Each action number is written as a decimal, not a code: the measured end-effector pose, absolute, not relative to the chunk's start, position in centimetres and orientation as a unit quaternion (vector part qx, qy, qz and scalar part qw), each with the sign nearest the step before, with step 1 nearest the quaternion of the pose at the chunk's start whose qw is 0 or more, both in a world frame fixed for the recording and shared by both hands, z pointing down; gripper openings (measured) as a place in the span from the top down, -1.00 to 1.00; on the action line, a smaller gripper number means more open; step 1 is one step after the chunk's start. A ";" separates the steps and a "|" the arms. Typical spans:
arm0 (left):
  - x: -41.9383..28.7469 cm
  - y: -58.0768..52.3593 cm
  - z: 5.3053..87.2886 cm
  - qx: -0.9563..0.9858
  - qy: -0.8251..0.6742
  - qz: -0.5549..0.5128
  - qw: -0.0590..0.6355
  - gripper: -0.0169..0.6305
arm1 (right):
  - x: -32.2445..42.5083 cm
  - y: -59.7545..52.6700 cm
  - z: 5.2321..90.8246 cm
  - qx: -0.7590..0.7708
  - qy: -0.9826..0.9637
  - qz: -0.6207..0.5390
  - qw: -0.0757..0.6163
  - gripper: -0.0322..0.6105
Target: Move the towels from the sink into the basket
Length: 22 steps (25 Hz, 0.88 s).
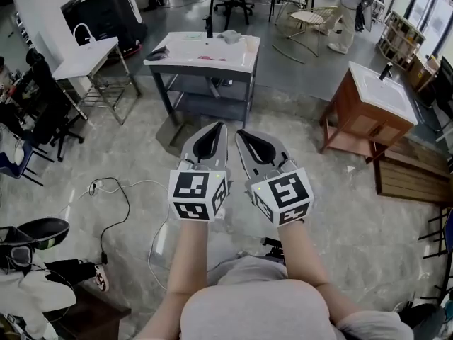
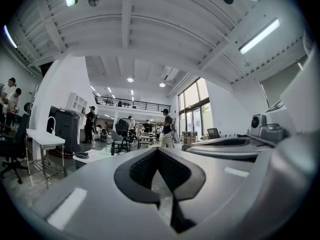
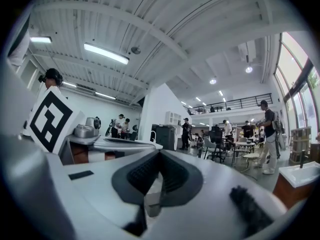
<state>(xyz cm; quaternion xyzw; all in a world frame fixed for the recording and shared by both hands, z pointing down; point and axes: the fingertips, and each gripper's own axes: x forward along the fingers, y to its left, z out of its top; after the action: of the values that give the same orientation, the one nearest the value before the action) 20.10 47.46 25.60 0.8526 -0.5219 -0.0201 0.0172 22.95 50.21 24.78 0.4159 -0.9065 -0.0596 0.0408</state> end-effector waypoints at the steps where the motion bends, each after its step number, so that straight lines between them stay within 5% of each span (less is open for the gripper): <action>1: 20.0 46.7 25.6 0.852 -0.522 -0.022 0.019 0.97 | 22.9 49.6 24.8 0.416 -0.906 -0.060 0.043 0.84; 22: 15.7 29.4 24.5 0.863 -0.505 -0.022 0.011 0.97 | 18.4 32.5 24.2 0.428 -0.900 -0.065 0.047 0.84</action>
<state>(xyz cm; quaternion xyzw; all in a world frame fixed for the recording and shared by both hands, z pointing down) 15.65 29.38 24.46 0.8629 -0.5047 -0.0224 0.0107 18.38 32.53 24.21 0.4278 -0.9003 -0.0652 0.0472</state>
